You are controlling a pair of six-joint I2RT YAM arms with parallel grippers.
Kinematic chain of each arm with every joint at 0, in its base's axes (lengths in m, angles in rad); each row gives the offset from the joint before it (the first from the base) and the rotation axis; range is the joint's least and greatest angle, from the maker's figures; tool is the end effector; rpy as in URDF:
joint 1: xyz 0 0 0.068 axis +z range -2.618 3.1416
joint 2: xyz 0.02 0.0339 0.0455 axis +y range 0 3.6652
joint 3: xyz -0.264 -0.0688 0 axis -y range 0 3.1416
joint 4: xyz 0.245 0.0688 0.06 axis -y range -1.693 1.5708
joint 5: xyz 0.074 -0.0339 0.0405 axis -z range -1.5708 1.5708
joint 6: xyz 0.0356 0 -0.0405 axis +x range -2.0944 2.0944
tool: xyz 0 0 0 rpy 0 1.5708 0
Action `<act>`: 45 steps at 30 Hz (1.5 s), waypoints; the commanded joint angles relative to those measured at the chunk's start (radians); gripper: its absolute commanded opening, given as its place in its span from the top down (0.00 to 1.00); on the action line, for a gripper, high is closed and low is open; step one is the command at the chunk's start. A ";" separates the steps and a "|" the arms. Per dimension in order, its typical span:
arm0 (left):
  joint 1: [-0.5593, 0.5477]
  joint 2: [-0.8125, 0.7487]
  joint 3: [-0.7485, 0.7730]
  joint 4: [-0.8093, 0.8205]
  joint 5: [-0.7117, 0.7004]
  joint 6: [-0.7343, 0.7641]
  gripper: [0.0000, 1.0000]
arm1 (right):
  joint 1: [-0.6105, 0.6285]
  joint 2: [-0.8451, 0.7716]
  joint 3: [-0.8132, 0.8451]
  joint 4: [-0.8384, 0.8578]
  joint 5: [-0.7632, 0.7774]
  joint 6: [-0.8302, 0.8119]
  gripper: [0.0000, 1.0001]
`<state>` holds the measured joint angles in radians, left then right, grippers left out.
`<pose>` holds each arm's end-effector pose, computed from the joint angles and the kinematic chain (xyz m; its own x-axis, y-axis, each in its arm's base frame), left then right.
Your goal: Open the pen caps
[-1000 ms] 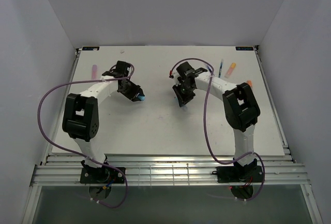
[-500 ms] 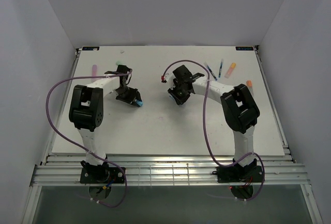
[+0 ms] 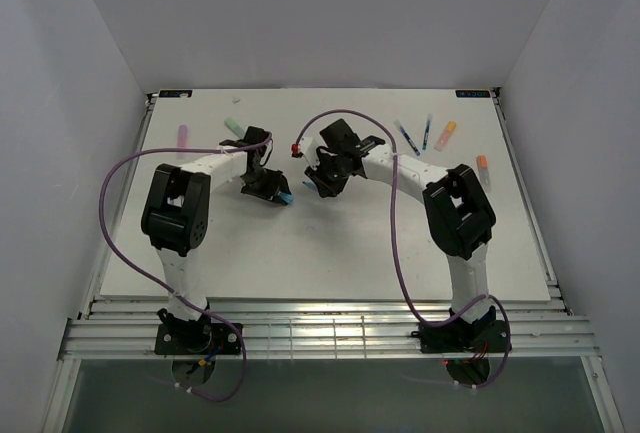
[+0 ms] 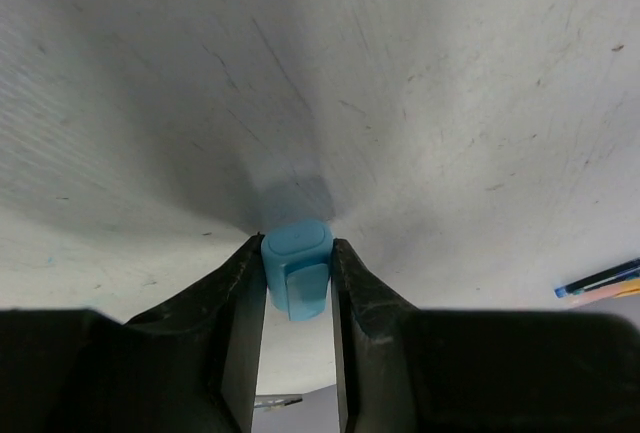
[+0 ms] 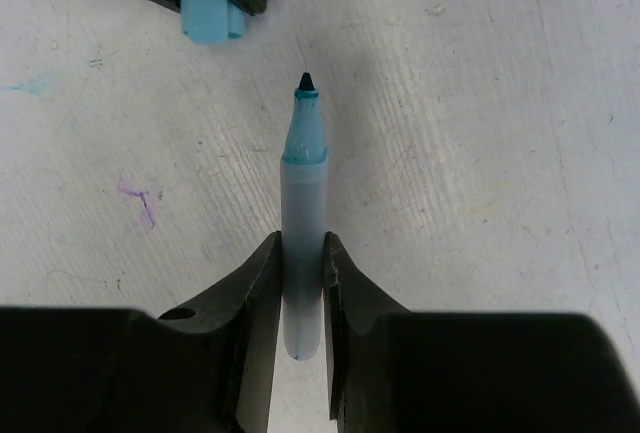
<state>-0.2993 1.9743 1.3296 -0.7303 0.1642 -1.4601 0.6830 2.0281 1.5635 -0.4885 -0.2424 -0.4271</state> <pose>0.3583 -0.1167 0.1500 -0.4228 -0.8957 0.1379 -0.8961 0.3906 -0.2111 0.3401 0.2877 0.2057 -0.2771 -0.7439 -0.6082 -0.9177 0.3924 -0.0618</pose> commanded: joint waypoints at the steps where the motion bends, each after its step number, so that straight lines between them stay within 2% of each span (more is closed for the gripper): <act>1: -0.004 -0.005 0.003 0.058 -0.028 -0.118 1.00 | 0.007 0.032 0.026 0.005 -0.051 -0.007 0.89; 9: 0.003 0.020 0.020 0.098 -0.048 -0.098 1.00 | 0.010 0.006 -0.077 0.048 -0.038 0.001 0.87; 12: 0.011 0.018 0.022 0.094 -0.063 -0.082 1.00 | 0.012 -0.018 -0.117 0.073 -0.015 -0.004 0.84; 14: 0.012 0.015 0.008 0.088 -0.063 -0.086 1.00 | 0.016 -0.031 -0.160 0.093 0.017 -0.024 0.79; 17: 0.017 0.008 -0.027 0.098 -0.057 -0.095 1.00 | 0.027 -0.069 -0.227 0.125 0.081 -0.123 0.81; 20: 0.019 0.001 -0.040 0.111 -0.061 -0.080 1.00 | 0.027 -0.100 -0.273 0.175 0.152 -0.177 0.87; 23: 0.020 0.003 -0.035 0.114 -0.065 -0.068 1.00 | 0.027 -0.077 -0.229 0.114 0.157 -0.289 0.92; 28: 0.029 0.006 -0.021 0.117 -0.074 -0.057 1.00 | 0.027 -0.034 -0.197 0.195 0.238 -0.427 0.92; 32: 0.035 0.011 -0.021 0.132 -0.071 -0.085 1.00 | 0.013 -0.009 -0.152 0.244 0.207 -0.559 0.92; 35: 0.035 0.021 -0.021 0.160 -0.058 -0.111 1.00 | 0.006 0.030 -0.100 0.252 0.189 -0.584 0.92; 45: 0.051 0.054 -0.010 0.218 -0.083 -0.143 1.00 | -0.016 0.066 -0.129 0.353 0.216 -0.599 0.92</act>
<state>-0.2615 2.0018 1.3159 -0.5262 0.1371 -1.5574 0.6765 2.0792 1.4246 -0.1955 -0.0353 -1.0023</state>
